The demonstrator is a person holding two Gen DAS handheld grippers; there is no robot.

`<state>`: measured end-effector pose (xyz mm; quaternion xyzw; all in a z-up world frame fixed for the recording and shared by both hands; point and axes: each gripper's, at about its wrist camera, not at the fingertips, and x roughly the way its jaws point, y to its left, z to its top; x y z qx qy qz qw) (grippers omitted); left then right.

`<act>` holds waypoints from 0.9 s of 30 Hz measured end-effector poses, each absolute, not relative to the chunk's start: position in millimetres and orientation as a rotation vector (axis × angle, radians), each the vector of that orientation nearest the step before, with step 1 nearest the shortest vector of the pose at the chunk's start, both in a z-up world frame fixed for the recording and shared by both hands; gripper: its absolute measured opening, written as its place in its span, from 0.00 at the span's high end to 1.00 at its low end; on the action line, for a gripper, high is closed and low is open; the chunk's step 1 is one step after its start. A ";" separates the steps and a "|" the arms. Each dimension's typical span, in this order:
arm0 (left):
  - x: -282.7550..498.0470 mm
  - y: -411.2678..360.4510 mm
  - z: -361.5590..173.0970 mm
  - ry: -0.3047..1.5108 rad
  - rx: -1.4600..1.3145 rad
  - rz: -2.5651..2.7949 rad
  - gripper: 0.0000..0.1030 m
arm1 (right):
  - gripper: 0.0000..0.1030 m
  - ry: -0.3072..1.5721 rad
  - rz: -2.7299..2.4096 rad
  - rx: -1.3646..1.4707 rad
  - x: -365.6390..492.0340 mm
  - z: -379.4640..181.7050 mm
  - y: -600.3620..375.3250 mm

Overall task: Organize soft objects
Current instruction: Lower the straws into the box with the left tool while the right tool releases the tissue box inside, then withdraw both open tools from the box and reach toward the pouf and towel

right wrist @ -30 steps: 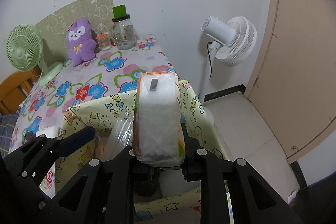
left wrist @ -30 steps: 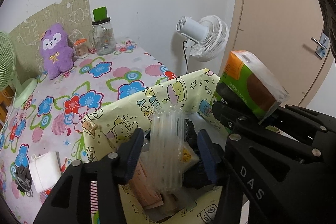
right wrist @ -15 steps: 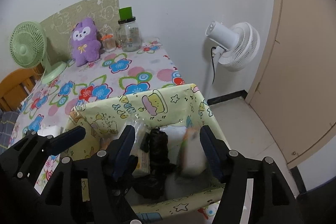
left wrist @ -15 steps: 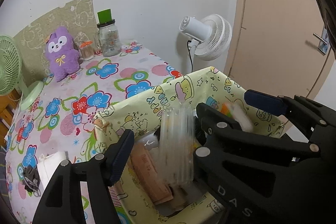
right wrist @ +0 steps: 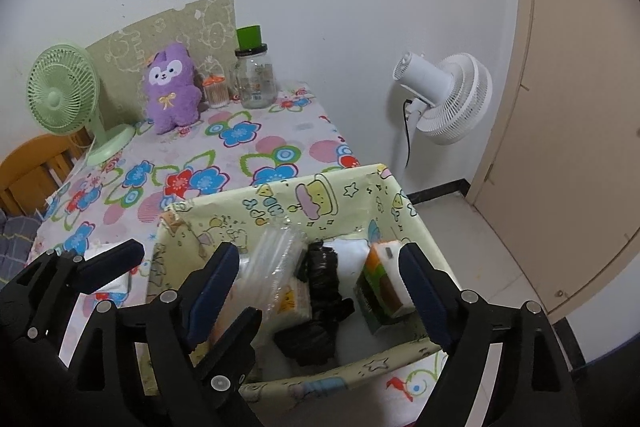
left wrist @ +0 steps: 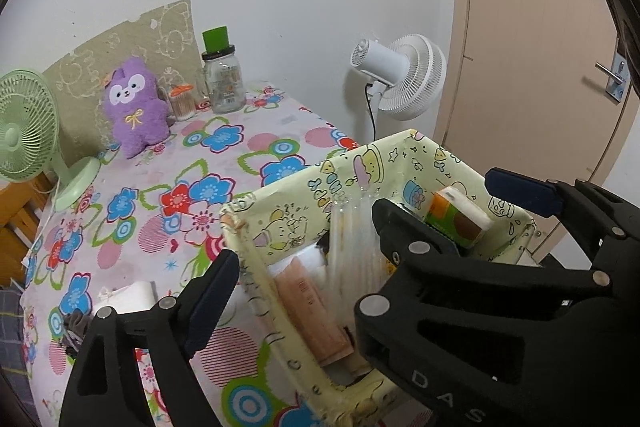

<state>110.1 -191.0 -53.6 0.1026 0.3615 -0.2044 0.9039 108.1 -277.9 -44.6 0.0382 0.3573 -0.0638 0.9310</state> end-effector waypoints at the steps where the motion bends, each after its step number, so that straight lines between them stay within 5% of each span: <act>1: 109.1 -188.7 -52.4 0.745 0.213 -0.420 0.13 | 0.16 0.729 -0.131 0.075 107.2 -43.2 -275.6; 27: 72.1 -124.2 -22.2 0.658 0.200 -0.358 0.04 | 0.10 0.638 -0.112 0.027 70.4 -7.6 -211.5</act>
